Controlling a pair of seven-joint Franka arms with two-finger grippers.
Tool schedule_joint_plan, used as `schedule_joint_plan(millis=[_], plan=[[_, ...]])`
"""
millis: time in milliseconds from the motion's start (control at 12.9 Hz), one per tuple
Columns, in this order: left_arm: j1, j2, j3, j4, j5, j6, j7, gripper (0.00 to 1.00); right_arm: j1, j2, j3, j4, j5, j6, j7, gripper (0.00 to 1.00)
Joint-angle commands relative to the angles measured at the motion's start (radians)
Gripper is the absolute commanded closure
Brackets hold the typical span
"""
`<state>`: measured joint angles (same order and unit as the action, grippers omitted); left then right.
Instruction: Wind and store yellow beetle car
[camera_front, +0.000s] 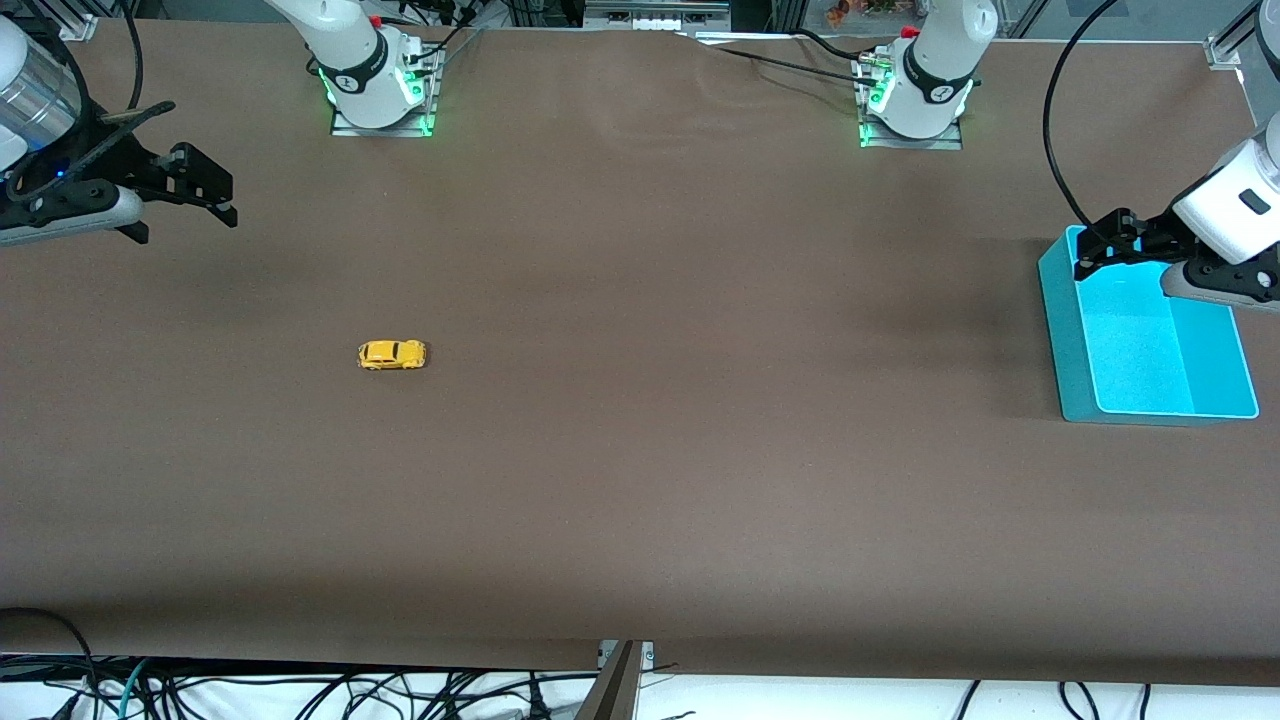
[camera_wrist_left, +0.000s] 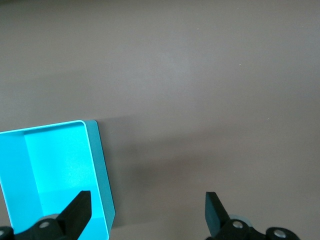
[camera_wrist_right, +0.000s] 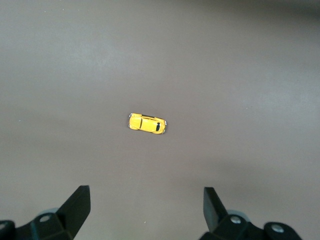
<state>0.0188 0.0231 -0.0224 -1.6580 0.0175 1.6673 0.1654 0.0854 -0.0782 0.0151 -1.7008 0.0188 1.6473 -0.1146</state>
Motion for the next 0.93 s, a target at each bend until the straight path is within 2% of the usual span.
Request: schedule_joint_plan(millis=[0,853], plan=[[-0.005,0.015,0.001,0.032,0.024,-0.02,0.017,0.0,0.005,0.006,-0.009,0.021,0.016,-0.023,-0.011,0.0],[-0.007,0.017,0.001,0.035,0.025,-0.02,0.019,0.0,0.007,0.005,-0.007,0.009,0.02,-0.032,0.0,0.0]])
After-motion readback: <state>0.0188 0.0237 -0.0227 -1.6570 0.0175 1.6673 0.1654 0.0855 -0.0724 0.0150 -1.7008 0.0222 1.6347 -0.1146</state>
